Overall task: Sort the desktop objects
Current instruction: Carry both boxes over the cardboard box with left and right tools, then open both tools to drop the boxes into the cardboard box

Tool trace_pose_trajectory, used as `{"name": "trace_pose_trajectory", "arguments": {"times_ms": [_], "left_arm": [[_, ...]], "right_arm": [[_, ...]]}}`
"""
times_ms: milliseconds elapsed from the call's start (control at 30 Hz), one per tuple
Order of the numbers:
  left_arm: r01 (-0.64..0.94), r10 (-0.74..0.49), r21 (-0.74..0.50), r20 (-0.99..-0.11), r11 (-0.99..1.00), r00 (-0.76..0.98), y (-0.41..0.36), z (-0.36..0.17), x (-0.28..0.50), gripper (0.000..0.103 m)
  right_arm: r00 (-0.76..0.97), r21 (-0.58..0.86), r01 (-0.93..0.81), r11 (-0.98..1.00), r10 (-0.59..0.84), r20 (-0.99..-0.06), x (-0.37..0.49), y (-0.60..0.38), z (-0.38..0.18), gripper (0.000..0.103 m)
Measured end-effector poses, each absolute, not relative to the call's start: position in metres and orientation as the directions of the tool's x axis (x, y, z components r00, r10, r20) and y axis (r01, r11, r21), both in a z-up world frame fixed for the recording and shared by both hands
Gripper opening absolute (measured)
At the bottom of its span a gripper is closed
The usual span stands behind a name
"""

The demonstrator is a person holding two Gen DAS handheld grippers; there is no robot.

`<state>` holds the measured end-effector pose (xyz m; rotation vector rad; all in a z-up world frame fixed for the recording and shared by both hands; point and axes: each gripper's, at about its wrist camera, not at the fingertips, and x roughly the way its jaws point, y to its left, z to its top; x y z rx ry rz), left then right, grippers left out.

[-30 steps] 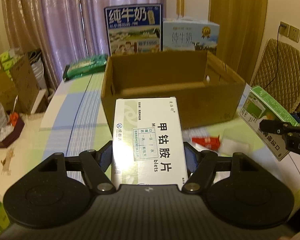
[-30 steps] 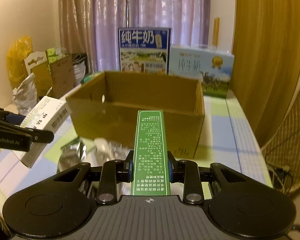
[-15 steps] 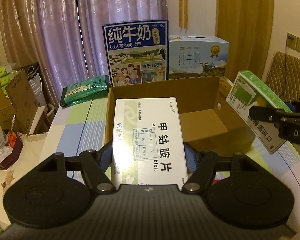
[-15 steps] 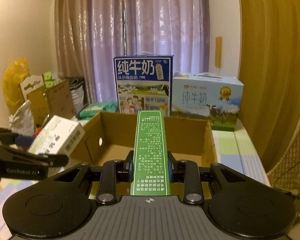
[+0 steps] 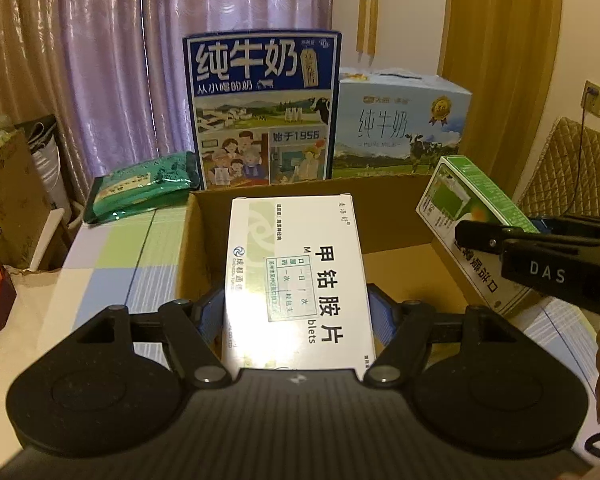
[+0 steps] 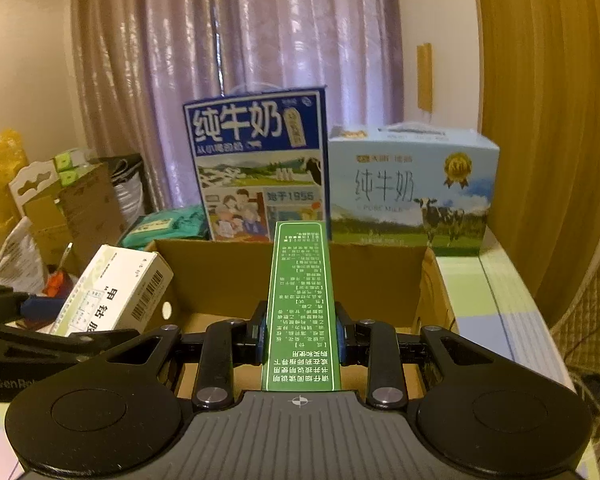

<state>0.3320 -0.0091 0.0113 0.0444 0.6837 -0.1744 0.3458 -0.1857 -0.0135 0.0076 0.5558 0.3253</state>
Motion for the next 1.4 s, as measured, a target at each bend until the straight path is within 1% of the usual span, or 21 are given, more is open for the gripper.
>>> {"name": "trace_pose_trajectory", "arguments": {"times_ms": [200, 567, 1033, 1133, 1400], "left_arm": [[0.173, -0.152, -0.031, -0.643, 0.985, 0.75, -0.012, -0.001, 0.348, 0.068], [0.154, -0.143, -0.04, -0.645, 0.987, 0.751, -0.015, -0.007, 0.355, 0.067], [0.129, -0.12, -0.033, -0.639, 0.991, 0.76, -0.003, -0.004, 0.351, 0.068], [0.129, -0.119, -0.03, -0.638, 0.991, 0.761, -0.001, -0.004, 0.35, 0.068], [0.133, -0.119, -0.026, -0.639, 0.991, 0.76, -0.002, -0.005, 0.348, 0.068]], "right_arm": [[0.786, 0.103, -0.291, 0.951, 0.299, -0.541, 0.357, -0.185, -0.023, 0.027], [0.775, 0.109, -0.293, 0.95, 0.303, -0.555, 0.359, -0.18, -0.026, 0.027], [0.766, 0.117, -0.306, 0.945, 0.317, -0.56, 0.357, -0.174, -0.028, 0.028], [0.769, 0.097, -0.308, 0.947, 0.307, -0.561, 0.358, -0.171, -0.03, 0.028], [0.792, 0.107, -0.286, 0.952, 0.298, -0.533, 0.356, -0.178, -0.026, 0.031]]}}
